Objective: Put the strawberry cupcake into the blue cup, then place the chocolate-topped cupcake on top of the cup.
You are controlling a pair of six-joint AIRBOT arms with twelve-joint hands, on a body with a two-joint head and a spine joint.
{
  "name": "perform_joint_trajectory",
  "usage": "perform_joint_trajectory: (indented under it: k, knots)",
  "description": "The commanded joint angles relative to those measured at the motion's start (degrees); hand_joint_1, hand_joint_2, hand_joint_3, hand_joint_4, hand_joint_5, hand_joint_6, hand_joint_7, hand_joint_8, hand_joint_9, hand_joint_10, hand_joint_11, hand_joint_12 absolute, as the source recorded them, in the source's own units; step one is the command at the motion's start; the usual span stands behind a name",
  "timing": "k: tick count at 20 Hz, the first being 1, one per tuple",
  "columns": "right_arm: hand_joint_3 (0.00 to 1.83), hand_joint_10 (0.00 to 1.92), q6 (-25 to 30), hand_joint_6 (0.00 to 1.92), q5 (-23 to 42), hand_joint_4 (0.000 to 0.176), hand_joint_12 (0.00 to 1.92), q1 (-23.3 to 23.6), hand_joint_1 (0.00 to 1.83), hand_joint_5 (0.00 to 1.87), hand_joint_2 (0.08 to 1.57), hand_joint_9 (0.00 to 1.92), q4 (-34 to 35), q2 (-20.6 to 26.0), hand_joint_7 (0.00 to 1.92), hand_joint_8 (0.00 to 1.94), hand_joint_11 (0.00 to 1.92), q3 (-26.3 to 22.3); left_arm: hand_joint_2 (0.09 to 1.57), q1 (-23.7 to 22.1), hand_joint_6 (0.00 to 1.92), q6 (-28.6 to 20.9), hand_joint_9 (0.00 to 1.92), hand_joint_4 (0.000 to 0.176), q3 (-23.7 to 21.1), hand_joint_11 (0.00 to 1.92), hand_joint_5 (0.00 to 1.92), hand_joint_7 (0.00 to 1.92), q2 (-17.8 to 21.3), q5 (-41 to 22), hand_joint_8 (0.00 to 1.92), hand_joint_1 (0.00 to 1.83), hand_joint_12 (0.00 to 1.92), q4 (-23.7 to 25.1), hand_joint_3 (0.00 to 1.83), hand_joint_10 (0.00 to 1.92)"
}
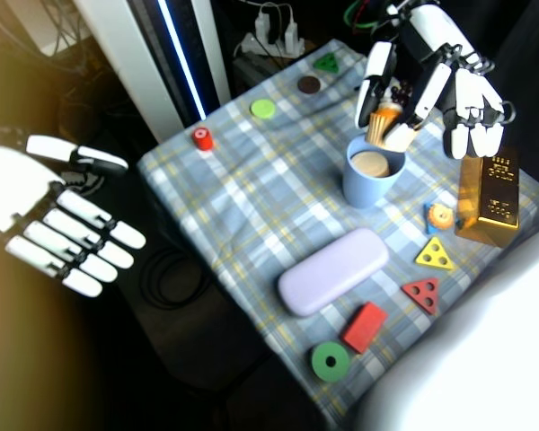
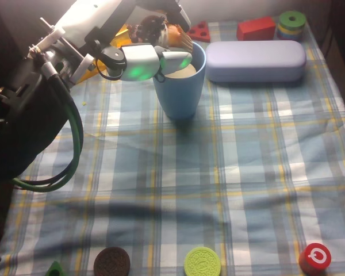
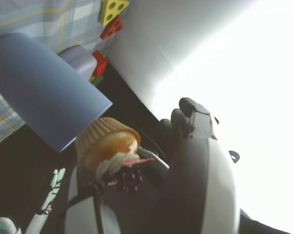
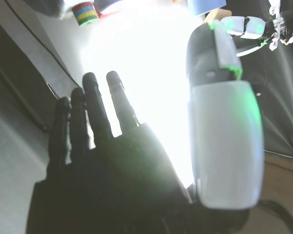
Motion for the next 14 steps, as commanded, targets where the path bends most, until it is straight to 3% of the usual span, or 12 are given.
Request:
perform_joint_trajectory:
  k: [1,2,3,4,5,7,8,9,11,12,13,14]
  knots:
    - [0.00,0.00,0.4,0.00,6.5,0.000,0.00,0.2,0.00,0.00,1.04,0.02,2.2,0.0,0.16,0.00,0.00,0.3,1.07,-0.4,0.81,-0.4,0.26,0.176,0.1,0.00,1.08,0.38,-0.2,-7.0,0.00,1.05,0.48,1.6,0.00,0.01]
    - [0.00,0.00,0.4,0.00,6.5,0.000,0.00,0.2,0.00,0.00,1.04,0.01,2.2,-0.1,0.16,0.00,0.00,0.3,1.06,-0.4,0.34,-0.4,0.24,0.054,0.1,0.00,0.90,0.35,-0.2,-7.0,0.01,0.95,0.46,1.6,0.00,0.00]
    - [0.00,0.00,0.4,0.00,6.5,0.000,0.00,0.2,0.00,0.00,1.04,0.01,2.2,-0.1,0.16,0.00,0.00,0.3,1.06,-0.4,0.34,-0.4,0.24,0.054,0.1,0.00,0.90,0.35,-0.2,-7.0,0.01,0.95,0.46,1.6,0.00,0.00]
    - [0.00,0.00,0.4,0.00,6.5,0.000,0.00,0.2,0.00,0.00,1.04,0.01,2.2,-0.2,0.16,0.00,0.00,0.3,1.06,-0.4,0.11,-0.4,0.23,0.000,0.1,0.00,0.87,0.34,-0.2,-7.0,0.00,0.97,0.39,1.6,0.00,0.00]
    - [0.00,0.00,0.4,0.00,6.6,0.000,0.00,0.2,0.00,0.00,1.04,0.01,2.2,-0.2,0.16,0.00,0.00,0.3,1.03,-0.4,0.03,-0.4,0.22,0.000,0.1,0.00,0.85,0.32,-0.2,-7.0,0.00,0.96,0.37,1.6,0.00,0.00]
    - [0.00,0.00,0.4,0.00,6.6,0.000,0.00,0.2,0.00,0.00,1.03,0.01,2.2,-0.2,0.16,0.00,0.00,0.3,1.00,-0.4,0.00,-0.3,0.23,0.033,0.1,0.00,0.74,0.31,-0.2,-7.0,0.00,0.99,0.42,1.7,0.00,0.00]
    - [0.00,0.00,0.4,0.00,6.6,0.000,0.00,0.2,0.00,0.00,1.05,0.01,2.2,-0.2,0.16,0.00,0.00,0.3,0.99,-0.4,0.00,-0.3,0.22,0.045,0.1,0.00,0.66,0.29,-0.2,-6.9,0.00,0.92,0.43,1.7,0.00,0.00]
    - [0.01,0.01,0.4,0.00,6.6,0.000,0.00,0.2,0.00,0.00,1.06,0.02,2.2,-0.3,0.16,0.00,0.00,0.3,0.99,-0.4,0.00,-0.3,0.22,0.043,0.1,0.00,0.62,0.29,-0.2,-6.9,0.00,0.92,0.44,1.7,0.00,0.00]
    - [0.00,0.00,0.4,0.00,6.6,0.000,0.00,0.1,0.00,0.00,1.05,0.02,2.2,-0.3,0.16,0.00,0.00,0.3,0.98,-0.4,0.00,-0.3,0.23,0.060,0.1,0.00,0.59,0.28,-0.2,-6.9,0.00,0.89,0.54,1.7,0.00,0.00]
    - [0.00,0.01,0.4,0.00,6.6,0.000,0.00,0.1,0.00,0.00,1.05,0.02,2.2,-0.3,0.17,0.00,0.00,0.3,0.95,-0.3,0.00,-0.3,0.23,0.047,0.1,0.00,0.60,0.28,-0.2,-7.0,0.00,0.95,0.49,1.7,0.00,0.00]
    - [0.00,0.01,0.4,0.00,6.6,0.000,0.00,0.1,0.00,0.00,1.05,0.03,2.2,-0.3,0.17,0.00,0.00,0.3,0.94,-0.3,0.00,-0.3,0.21,0.061,0.1,0.00,0.59,0.27,-0.2,-7.0,0.00,0.92,0.46,1.7,0.00,0.00]
    - [0.00,0.01,0.4,0.00,6.6,0.000,0.00,0.1,0.00,0.00,1.05,0.03,2.2,-0.4,0.17,0.00,0.00,0.3,0.95,-0.3,0.00,-0.3,0.20,0.055,0.1,0.00,0.58,0.27,-0.2,-6.9,0.00,0.89,0.42,1.7,0.00,0.00]
